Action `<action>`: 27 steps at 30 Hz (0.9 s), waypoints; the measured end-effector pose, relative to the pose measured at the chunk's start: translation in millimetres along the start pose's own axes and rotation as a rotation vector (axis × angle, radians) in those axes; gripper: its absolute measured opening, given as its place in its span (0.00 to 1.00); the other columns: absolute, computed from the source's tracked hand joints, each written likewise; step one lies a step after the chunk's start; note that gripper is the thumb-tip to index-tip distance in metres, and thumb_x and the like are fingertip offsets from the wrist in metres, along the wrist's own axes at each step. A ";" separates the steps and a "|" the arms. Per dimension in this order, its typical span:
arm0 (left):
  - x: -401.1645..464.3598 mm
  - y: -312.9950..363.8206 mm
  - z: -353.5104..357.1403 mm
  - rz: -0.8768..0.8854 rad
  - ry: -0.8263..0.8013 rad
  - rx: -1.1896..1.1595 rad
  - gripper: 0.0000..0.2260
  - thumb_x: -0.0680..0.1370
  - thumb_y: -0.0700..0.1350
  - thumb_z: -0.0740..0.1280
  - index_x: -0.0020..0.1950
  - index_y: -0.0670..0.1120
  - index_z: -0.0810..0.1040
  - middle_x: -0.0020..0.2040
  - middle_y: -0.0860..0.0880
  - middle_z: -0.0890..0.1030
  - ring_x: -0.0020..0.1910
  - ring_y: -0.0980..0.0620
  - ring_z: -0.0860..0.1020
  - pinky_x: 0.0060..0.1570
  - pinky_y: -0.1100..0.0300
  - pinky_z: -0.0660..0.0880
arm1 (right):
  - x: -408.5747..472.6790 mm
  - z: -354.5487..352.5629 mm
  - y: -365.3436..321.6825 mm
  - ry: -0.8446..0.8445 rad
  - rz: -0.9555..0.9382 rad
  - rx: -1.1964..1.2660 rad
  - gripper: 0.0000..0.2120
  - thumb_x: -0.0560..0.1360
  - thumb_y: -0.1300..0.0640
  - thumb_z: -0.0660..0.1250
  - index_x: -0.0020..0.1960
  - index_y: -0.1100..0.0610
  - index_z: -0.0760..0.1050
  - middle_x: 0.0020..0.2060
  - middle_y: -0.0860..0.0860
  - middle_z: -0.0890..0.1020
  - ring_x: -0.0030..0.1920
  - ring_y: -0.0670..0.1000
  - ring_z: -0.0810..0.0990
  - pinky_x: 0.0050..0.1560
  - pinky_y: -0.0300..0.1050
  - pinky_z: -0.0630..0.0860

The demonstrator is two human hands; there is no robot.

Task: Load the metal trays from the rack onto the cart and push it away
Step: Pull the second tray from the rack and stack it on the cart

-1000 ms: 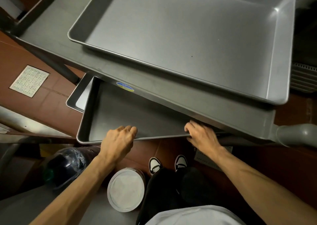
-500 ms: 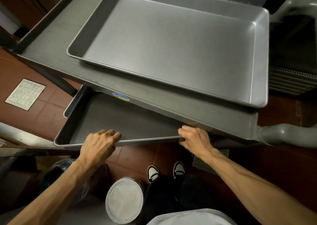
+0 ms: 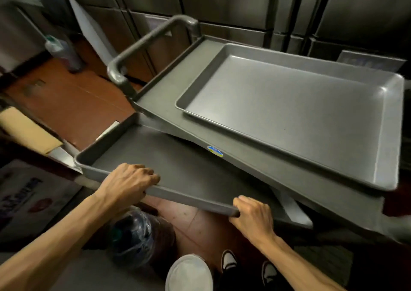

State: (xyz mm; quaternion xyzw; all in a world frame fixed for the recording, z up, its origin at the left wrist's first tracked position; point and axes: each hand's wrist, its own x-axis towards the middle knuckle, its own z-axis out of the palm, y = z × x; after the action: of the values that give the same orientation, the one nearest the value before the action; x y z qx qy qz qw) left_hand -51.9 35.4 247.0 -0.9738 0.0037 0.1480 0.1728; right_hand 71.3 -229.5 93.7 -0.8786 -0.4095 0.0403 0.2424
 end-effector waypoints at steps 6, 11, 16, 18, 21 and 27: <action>-31.9 -8.9 -45.2 -0.116 -0.130 0.112 0.08 0.73 0.49 0.66 0.52 0.54 0.76 0.48 0.54 0.81 0.50 0.51 0.79 0.42 0.56 0.76 | 4.0 -11.2 -25.1 0.007 -0.052 0.131 0.22 0.48 0.57 0.78 0.28 0.54 0.64 0.24 0.49 0.71 0.25 0.52 0.74 0.23 0.39 0.56; -52.3 3.6 -93.5 -0.157 -0.101 0.184 0.07 0.68 0.49 0.71 0.45 0.55 0.79 0.41 0.55 0.83 0.41 0.52 0.81 0.33 0.59 0.73 | 4.8 -26.7 -31.7 0.019 -0.085 0.243 0.21 0.47 0.60 0.77 0.27 0.54 0.64 0.23 0.50 0.72 0.26 0.53 0.75 0.26 0.39 0.56; -72.0 13.9 -143.2 -0.199 -0.116 0.276 0.05 0.67 0.47 0.71 0.41 0.54 0.79 0.37 0.54 0.83 0.38 0.51 0.81 0.31 0.59 0.71 | 6.2 -48.2 -44.5 0.095 -0.153 0.399 0.15 0.54 0.49 0.67 0.27 0.55 0.61 0.21 0.50 0.70 0.23 0.52 0.72 0.25 0.37 0.54; -79.9 16.0 -160.9 -0.220 -0.161 0.322 0.05 0.71 0.44 0.67 0.44 0.53 0.78 0.42 0.54 0.83 0.42 0.50 0.81 0.34 0.58 0.69 | 6.1 -51.2 -53.9 0.128 -0.172 0.452 0.14 0.56 0.47 0.62 0.27 0.54 0.59 0.21 0.50 0.69 0.22 0.52 0.70 0.26 0.37 0.53; -95.1 15.4 -187.1 -0.264 -0.233 0.392 0.08 0.74 0.42 0.62 0.47 0.53 0.77 0.46 0.52 0.82 0.47 0.49 0.80 0.38 0.57 0.69 | 8.6 -53.5 -73.2 0.138 -0.197 0.527 0.17 0.56 0.49 0.64 0.30 0.51 0.54 0.21 0.51 0.68 0.22 0.52 0.67 0.25 0.39 0.50; -127.5 17.5 -240.5 -0.314 -0.341 0.514 0.07 0.76 0.43 0.63 0.51 0.51 0.78 0.49 0.51 0.82 0.48 0.48 0.79 0.43 0.56 0.72 | 9.3 -57.4 -127.2 0.028 -0.292 0.605 0.25 0.59 0.44 0.73 0.31 0.47 0.55 0.23 0.44 0.62 0.23 0.45 0.59 0.26 0.26 0.46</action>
State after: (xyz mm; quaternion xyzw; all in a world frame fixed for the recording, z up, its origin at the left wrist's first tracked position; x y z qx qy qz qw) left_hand -105.8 -67.9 493.7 -0.8483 -0.1379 0.2745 0.4314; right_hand 3.8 -175.6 203.8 -0.6993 -0.4971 0.1129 0.5010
